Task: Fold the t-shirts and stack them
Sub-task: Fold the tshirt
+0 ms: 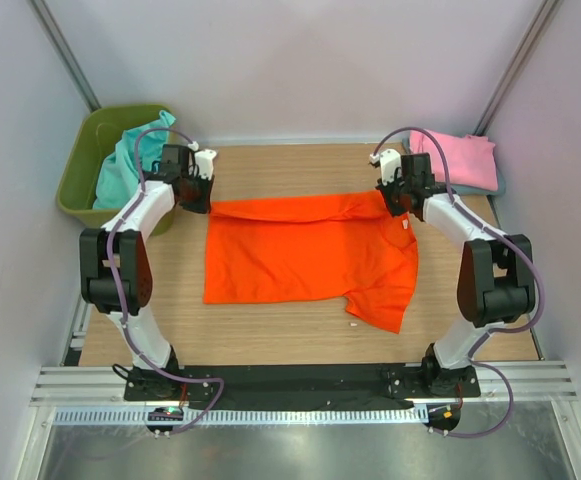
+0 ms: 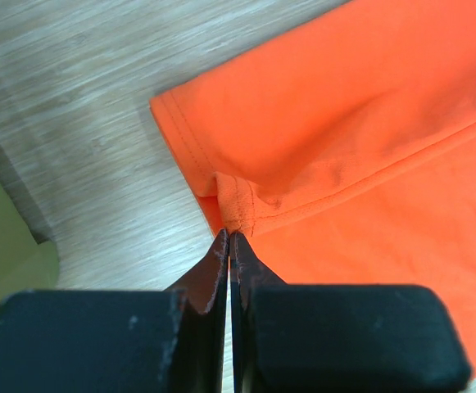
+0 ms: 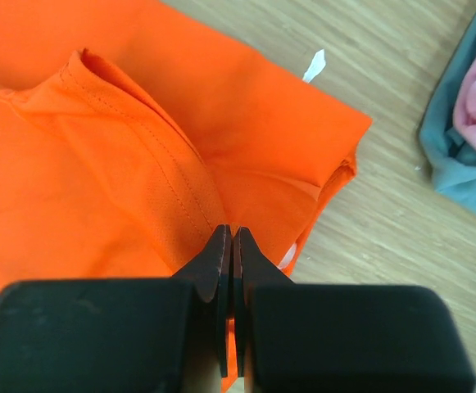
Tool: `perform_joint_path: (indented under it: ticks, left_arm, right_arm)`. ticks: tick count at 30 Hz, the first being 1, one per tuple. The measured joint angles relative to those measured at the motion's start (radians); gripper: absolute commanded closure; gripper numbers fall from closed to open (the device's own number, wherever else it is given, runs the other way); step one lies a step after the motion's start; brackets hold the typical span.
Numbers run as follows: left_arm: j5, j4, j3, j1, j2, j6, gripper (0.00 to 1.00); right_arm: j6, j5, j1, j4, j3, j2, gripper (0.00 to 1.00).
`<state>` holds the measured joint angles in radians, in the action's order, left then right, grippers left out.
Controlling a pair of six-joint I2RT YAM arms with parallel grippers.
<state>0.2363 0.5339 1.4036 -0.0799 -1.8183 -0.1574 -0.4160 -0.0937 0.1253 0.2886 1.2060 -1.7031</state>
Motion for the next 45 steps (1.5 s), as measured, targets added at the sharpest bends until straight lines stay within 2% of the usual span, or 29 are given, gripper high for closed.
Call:
perform_joint_path:
  ticks: [1,3,4,7,10,15,18,21,24,28,32,38,42,45]
  left_arm:
    - [0.000,0.002,0.000,0.000,0.000,0.000,1.00]
    - [-0.001,0.006,0.000,0.000,0.000,0.002,0.92]
    - [-0.005,0.010,0.000,0.000,0.000,0.009,0.90]
    - [-0.019,0.041,0.000,0.000,0.000,0.026,0.72]
    - [-0.031,0.066,0.000,0.000,0.002,0.042,0.60]
    - [-0.036,0.081,0.009,0.000,0.039,0.062,0.57]
    - [-0.023,0.086,0.065,0.000,0.026,0.076,0.60]
    - [0.008,0.093,0.178,-0.006,-0.055,0.098,0.66]
    - [0.045,0.105,0.261,-0.011,-0.158,0.117,0.72]
    - [0.084,0.144,0.275,-0.017,-0.263,0.146,0.74]
    - [0.099,0.182,0.263,-0.023,-0.294,0.158,0.74]
    - [0.107,0.190,0.262,-0.026,-0.291,0.158,0.74]
    - [0.108,0.190,0.262,-0.026,-0.289,0.158,0.73]
    - [0.109,0.190,0.262,-0.026,-0.285,0.159,0.71]
  right_arm:
    - [0.001,-0.003,0.002,0.002,-0.011,0.008,0.98]
    - [0.001,-0.015,0.004,0.017,-0.024,0.017,0.87]
    - [0.001,-0.023,0.004,0.027,-0.026,0.019,0.78]
    - [0.005,-0.052,0.004,0.066,-0.035,0.032,0.63]
    - [0.006,-0.066,0.004,0.097,-0.038,0.055,0.59]
    - [0.015,-0.070,0.004,0.101,-0.008,0.065,0.60]
    - [0.027,-0.078,0.004,0.092,0.048,0.027,0.62]
    - [0.035,-0.086,0.004,0.069,0.110,-0.050,0.69]
    - [0.047,-0.092,0.005,0.058,0.168,-0.146,0.69]
    - [0.056,-0.094,0.007,0.056,0.237,-0.262,0.69]
    - [0.056,-0.094,0.017,0.060,0.279,-0.328,0.74]
    - [0.063,-0.091,0.098,0.082,0.224,-0.280,0.78]
    - [0.089,-0.111,0.213,0.139,0.069,-0.120,0.78]
    - [0.122,-0.148,0.271,0.174,0.015,-0.014,0.78]
